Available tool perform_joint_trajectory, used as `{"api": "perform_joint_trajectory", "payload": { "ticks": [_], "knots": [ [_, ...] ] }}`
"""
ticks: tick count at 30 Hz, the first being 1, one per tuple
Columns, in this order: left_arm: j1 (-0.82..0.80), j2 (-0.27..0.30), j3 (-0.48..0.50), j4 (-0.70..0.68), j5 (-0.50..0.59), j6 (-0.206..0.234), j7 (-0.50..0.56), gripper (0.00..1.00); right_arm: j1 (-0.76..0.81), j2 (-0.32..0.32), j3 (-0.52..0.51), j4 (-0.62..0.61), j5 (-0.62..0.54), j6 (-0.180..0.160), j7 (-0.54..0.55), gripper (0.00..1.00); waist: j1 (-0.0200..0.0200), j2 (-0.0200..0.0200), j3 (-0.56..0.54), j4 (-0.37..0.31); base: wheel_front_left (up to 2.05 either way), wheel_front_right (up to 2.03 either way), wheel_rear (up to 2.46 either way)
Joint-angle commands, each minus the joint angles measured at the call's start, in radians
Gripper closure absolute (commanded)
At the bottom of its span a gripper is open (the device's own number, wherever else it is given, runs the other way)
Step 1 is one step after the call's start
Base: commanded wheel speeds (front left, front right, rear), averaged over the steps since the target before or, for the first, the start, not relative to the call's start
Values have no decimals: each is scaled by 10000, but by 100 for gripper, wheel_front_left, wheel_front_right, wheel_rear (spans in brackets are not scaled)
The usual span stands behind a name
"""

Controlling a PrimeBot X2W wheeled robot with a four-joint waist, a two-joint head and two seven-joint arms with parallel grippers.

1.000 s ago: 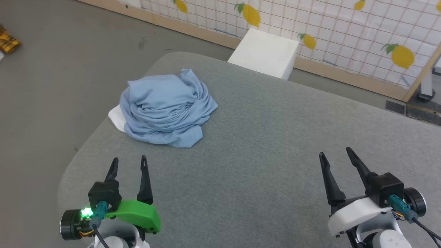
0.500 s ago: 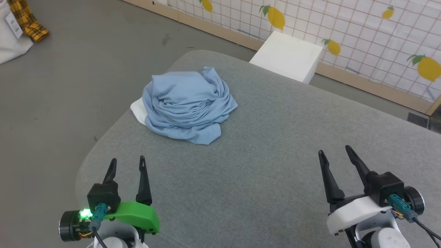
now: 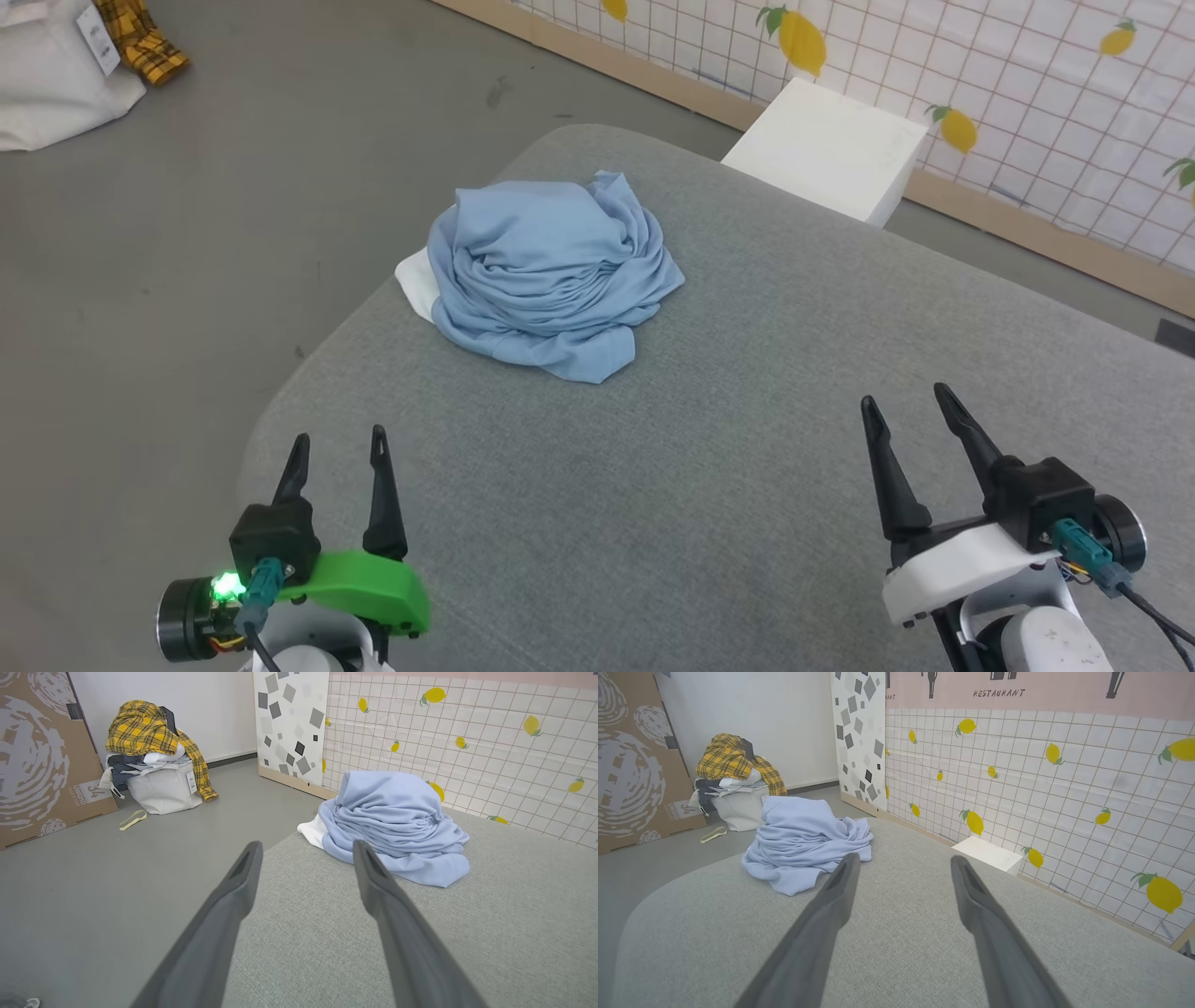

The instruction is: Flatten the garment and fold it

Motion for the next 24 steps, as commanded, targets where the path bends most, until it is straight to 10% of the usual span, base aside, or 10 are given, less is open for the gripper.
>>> {"api": "perform_joint_trajectory", "payload": {
  "ticks": [1, 8, 24],
  "knots": [
    [-162, 60, -44, 44, -105, 89, -104, 0, -150, 9, 17, 66, 67, -18, -98, 0, 0, 0, 77, 68, 0, 0, 0],
    [-629, 90, 22, 70, -612, 75, -153, 0, -437, 10, 111, 1, -23, -19, -107, 0, 0, 0, 662, -25, 0, 0, 0],
    [-6082, 1315, 1660, 2287, -3239, -807, 3252, 0, -1860, 11, 360, -934, -901, -19, 370, 0, 0, 0, 4227, -2753, 0, 0, 0]
  ]
}}
